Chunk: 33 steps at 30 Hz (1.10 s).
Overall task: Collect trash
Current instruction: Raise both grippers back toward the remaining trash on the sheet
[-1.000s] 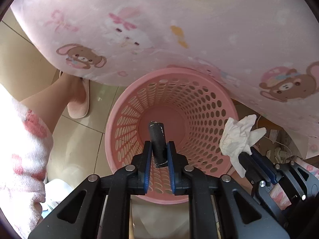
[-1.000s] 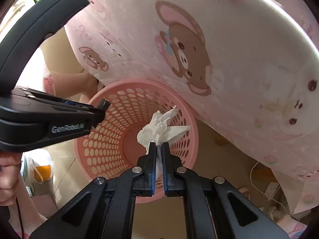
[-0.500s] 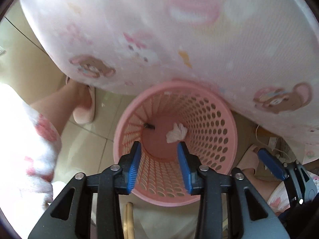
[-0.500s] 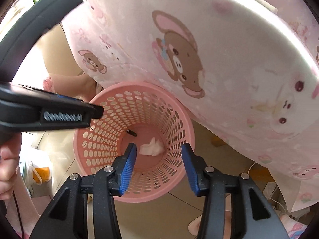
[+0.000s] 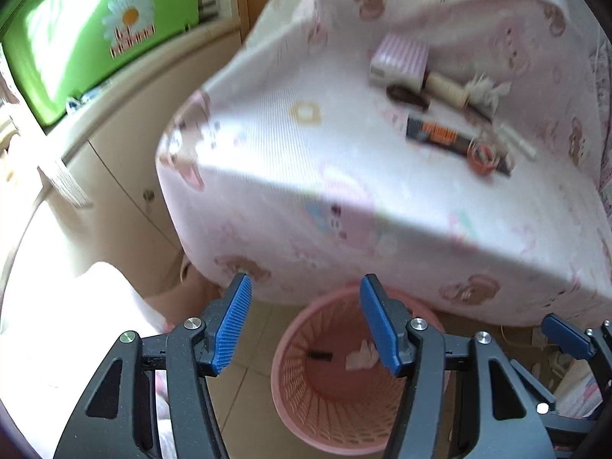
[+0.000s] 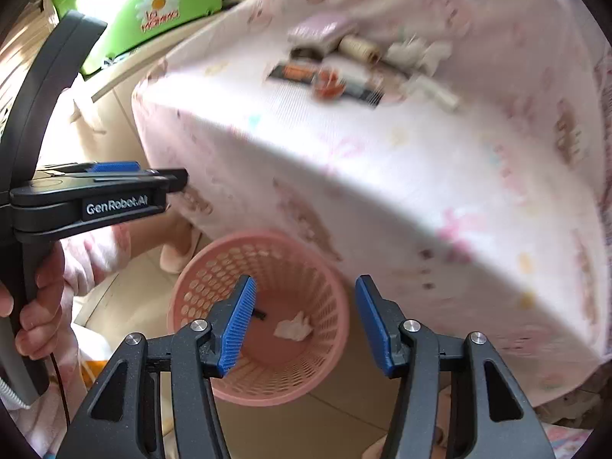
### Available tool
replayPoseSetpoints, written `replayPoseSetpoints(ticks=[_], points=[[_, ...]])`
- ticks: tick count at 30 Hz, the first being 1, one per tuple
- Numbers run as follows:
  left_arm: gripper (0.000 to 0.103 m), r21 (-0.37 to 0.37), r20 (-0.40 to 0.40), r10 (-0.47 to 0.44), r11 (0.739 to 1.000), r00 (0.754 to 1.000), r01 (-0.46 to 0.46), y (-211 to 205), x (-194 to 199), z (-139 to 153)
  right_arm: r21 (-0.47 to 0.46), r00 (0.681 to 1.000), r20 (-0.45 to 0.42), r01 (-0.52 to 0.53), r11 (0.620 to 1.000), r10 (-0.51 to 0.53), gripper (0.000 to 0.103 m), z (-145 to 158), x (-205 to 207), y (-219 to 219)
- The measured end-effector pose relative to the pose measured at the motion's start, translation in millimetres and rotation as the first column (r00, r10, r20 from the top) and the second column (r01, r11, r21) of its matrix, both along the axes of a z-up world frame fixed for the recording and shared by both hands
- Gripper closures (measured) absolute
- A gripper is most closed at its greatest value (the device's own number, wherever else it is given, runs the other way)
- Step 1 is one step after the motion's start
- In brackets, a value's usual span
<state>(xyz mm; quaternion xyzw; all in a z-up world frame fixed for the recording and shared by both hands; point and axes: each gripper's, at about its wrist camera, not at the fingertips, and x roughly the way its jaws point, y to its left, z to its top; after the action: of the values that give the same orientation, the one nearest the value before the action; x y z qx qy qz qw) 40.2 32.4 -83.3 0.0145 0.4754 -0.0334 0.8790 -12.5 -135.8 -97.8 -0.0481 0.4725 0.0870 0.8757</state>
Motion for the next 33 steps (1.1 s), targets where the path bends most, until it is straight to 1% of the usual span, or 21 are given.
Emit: replayPoseSetpoints(ticks=[2,4,5,7,9,10,12,13,14,16,17,20,21,22,23,25,27,29,31,32,33], points=[[0.040,0.002,0.065,-0.009,1.000,0.998,0.009,-0.2,-5.6,10.9,0.024,0.997,0.064,0.034,0.999,-0.036,0.046,17.4,-6.9,-4.6],[0.033,0.013,0.129,-0.013,1.000,0.992,0.011,-0.9,-11.9,20.0,0.046,0.988,0.136,0.067,0.997,-0.073,0.046,33.4,-14.7,-10.5],[0.032,0.015,0.158,-0.018,1.000,0.987,0.016,-2.1,-14.7,24.9,0.050,0.982,0.165,0.081,0.995,-0.088,0.046,40.6,-16.3,-13.1],[0.027,0.005,0.207,-0.030,1.000,0.978,0.029,-3.5,-19.0,32.1,0.057,0.973,0.206,0.098,0.993,-0.108,0.046,49.5,-17.7,-16.3],[0.027,0.009,0.249,-0.039,0.999,0.968,0.038,-6.3,-23.4,37.9,0.067,0.963,0.236,0.116,0.991,-0.128,0.046,57.3,-17.4,-20.4],[0.027,0.023,0.270,-0.039,0.999,0.962,0.034,-8.9,-27.0,41.0,0.077,0.958,0.251,0.125,0.989,-0.141,0.046,61.9,-17.0,-23.6],[0.026,0.070,0.335,-0.005,0.997,0.942,-0.020,-11.3,-33.6,50.0,0.079,0.950,0.274,0.134,0.988,-0.151,0.045,67.7,-16.9,-28.1],[0.023,0.078,0.364,0.006,0.996,0.931,-0.037,-11.0,-35.7,55.3,0.070,0.943,0.294,0.140,0.988,-0.155,0.045,72.1,-16.3,-30.0],[0.022,0.069,0.383,0.012,0.997,0.924,-0.042,-9.9,-37.3,60.3,0.064,0.939,0.306,0.144,0.988,-0.156,0.043,75.4,-15.6,-30.3],[0.018,0.037,0.405,0.016,0.999,0.914,-0.034,-10.0,-35.4,70.3,0.060,0.931,0.330,0.147,0.987,-0.159,0.039,81.0,-12.5,-34.7],[0.017,0.032,0.413,0.007,0.999,0.911,-0.022,-12.1,-32.2,76.5,0.061,0.927,0.337,0.152,0.986,-0.164,0.039,83.3,-13.1,-37.5],[0.016,0.076,0.448,-0.039,0.997,0.893,0.006,-26.1,-22.1,97.8,0.052,0.910,0.376,0.170,0.984,-0.177,0.039,91.0,-7.0,-45.0],[0.011,0.086,0.461,-0.055,0.996,0.886,0.017,-32.1,-18.0,105.3,0.038,0.901,0.396,0.179,0.983,-0.179,0.039,93.8,-5.1,-47.3],[0.004,0.093,0.474,-0.067,0.995,0.878,0.026,-37.2,-14.0,114.0,0.020,0.891,0.415,0.194,0.981,-0.185,0.039,97.0,-2.4,-50.1],[0.001,0.093,0.489,-0.071,0.995,0.870,0.029,-41.8,-10.7,121.9,0.010,0.884,0.426,0.207,0.978,-0.191,0.039,99.5,-1.4,-52.8],[0.001,0.077,0.525,-0.071,0.996,0.848,0.035,-47.7,-7.6,137.6,0.017,0.874,0.434,0.236,0.972,-0.220,0.039,103.5,4.3,-61.5],[0.001,0.068,0.545,-0.070,0.997,0.835,0.039,-53.4,-4.4,145.7,0.056,0.871,0.412,0.269,0.962,-0.267,0.037,104.3,11.1,-74.5],[0.001,0.061,0.551,-0.077,0.997,0.831,0.052,-57.0,-3.3,144.5,0.093,0.868,0.389,0.297,0.950,-0.309,0.029,102.9,13.9,-85.5],[0.001,0.055,0.549,-0.080,0.997,0.832,0.060,-57.3,-4.8,133.7,0.116,0.864,0.371,0.321,0.940,-0.340,0.027,101.5,16.9,-95.2],[0.001,0.055,0.536,-0.078,0.997,0.840,0.058,-57.1,-5.0,124.5,0.118,0.865,0.365,0.324,0.939,-0.345,0.026,99.8,17.5,-97.6],[0.001,0.055,0.511,-0.078,0.997,0.856,0.058,-57.3,-2.7,113.8,0.118,0.868,0.357,0.324,0.939,-0.345,0.026,98.2,19.4,-100.1]])
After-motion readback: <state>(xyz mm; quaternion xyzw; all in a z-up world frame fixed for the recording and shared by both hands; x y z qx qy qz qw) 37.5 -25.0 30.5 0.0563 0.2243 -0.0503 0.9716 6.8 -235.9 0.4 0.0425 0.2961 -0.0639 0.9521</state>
